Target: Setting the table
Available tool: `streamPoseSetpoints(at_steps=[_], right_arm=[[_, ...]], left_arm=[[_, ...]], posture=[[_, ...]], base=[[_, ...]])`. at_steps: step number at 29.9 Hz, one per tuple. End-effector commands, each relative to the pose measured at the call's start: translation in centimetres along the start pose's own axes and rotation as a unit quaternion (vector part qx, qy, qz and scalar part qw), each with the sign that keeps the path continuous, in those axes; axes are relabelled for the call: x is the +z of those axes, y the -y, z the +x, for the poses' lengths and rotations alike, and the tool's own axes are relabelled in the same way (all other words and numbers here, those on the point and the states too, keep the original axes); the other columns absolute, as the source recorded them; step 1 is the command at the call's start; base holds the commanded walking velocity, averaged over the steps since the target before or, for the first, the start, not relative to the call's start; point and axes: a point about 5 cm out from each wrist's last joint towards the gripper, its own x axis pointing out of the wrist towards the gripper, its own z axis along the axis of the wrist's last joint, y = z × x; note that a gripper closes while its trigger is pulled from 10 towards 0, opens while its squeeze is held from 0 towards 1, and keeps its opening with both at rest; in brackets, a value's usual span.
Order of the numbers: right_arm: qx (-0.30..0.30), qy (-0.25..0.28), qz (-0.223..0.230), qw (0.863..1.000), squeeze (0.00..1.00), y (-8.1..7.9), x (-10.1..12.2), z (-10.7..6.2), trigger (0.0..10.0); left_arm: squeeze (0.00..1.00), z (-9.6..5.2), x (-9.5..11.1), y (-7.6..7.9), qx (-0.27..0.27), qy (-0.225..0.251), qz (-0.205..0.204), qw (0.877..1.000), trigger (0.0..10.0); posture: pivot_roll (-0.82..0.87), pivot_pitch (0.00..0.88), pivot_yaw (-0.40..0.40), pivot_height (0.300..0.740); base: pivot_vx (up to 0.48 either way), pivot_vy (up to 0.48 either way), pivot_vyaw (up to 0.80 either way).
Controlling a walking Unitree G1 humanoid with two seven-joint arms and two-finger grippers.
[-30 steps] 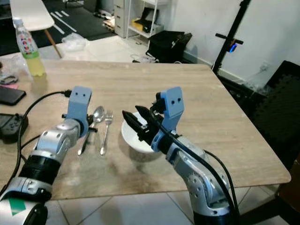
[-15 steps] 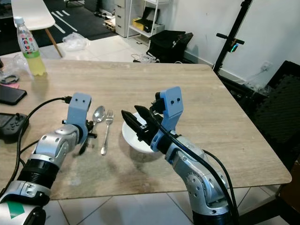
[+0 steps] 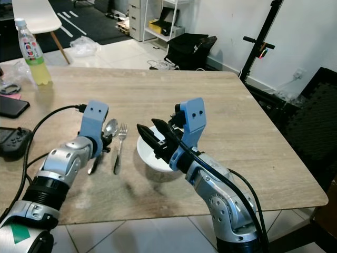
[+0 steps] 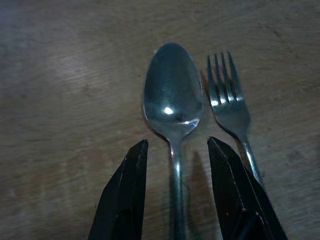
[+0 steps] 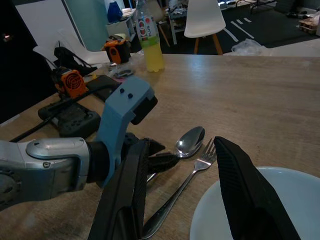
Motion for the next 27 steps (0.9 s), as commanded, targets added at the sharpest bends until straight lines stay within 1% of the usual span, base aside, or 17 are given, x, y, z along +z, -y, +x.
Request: streamPoseSetpoints(at_steps=[1, 6, 8, 9, 10, 11, 17, 25, 27], right_arm=[[0.006, 0.001, 0.004, 1.000, 0.00, -0.2, -0.1, -0.1, 10.0], [0.007, 0.001, 0.004, 1.000, 0.00, -0.3, -0.1, -0.1, 10.0], [0.006, 0.001, 0.004, 1.000, 0.00, -0.3, -0.1, -0.1, 10.0], [0.005, 0.001, 0.004, 1.000, 0.00, -0.3, -0.1, -0.2, 10.0], [0.005, 0.001, 0.004, 1.000, 0.00, -0.3, -0.1, -0.2, 10.0], [0.004, 0.001, 0.004, 1.000, 0.00, -0.3, -0.1, -0.2, 10.0], [0.005, 0.001, 0.005, 1.000, 0.00, -0.3, 0.0, -0.2, 10.0], [0.006, 0.001, 0.005, 1.000, 0.00, -0.3, 0.0, -0.2, 10.0], [0.007, 0.001, 0.005, 1.000, 0.00, -0.3, 0.0, -0.1, 10.0]], left_arm=[[0.00, 0.2, -0.5, 0.2, -0.007, -0.012, -0.005, 1.000, 10.0], [0.00, 0.5, -1.0, 0.2, -0.006, -0.021, -0.005, 1.000, 10.0], [0.00, 0.5, -1.7, 0.1, -0.007, -0.034, -0.017, 0.999, 10.0], [0.00, 0.6, -2.0, 0.0, -0.006, -0.039, -0.021, 0.999, 3.0], [0.00, 0.6, -2.3, 0.0, -0.005, -0.043, -0.022, 0.999, 3.0], [0.00, 0.6, -2.4, 0.0, -0.005, -0.044, -0.026, 0.999, 0.0], [0.00, 0.6, -2.4, -0.1, 0.006, -0.048, -0.046, 0.998, 0.0], [0.00, 0.8, -2.6, -0.3, 0.012, -0.053, -0.052, 0.997, 0.0], [0.00, 0.8, -2.7, -0.2, 0.013, -0.057, -0.061, 0.996, 0.0]], posture=[[0.17, 0.181, 0.002, 0.740], [0.16, 0.182, 0.005, 0.740], [0.16, 0.183, 0.007, 0.740], [0.16, 0.183, 0.007, 0.740], [0.16, 0.183, 0.007, 0.740], [0.16, 0.183, 0.007, 0.740], [0.16, 0.184, 0.006, 0.740], [0.16, 0.184, 0.004, 0.740], [0.16, 0.184, 0.004, 0.740]], base=[[0.000, 0.000, 0.00], [0.000, 0.000, 0.00], [0.000, 0.000, 0.00], [0.000, 0.000, 0.00], [0.000, 0.000, 0.00], [0.000, 0.000, 0.00], [0.000, 0.000, 0.00], [0.000, 0.000, 0.00], [0.000, 0.000, 0.00]])
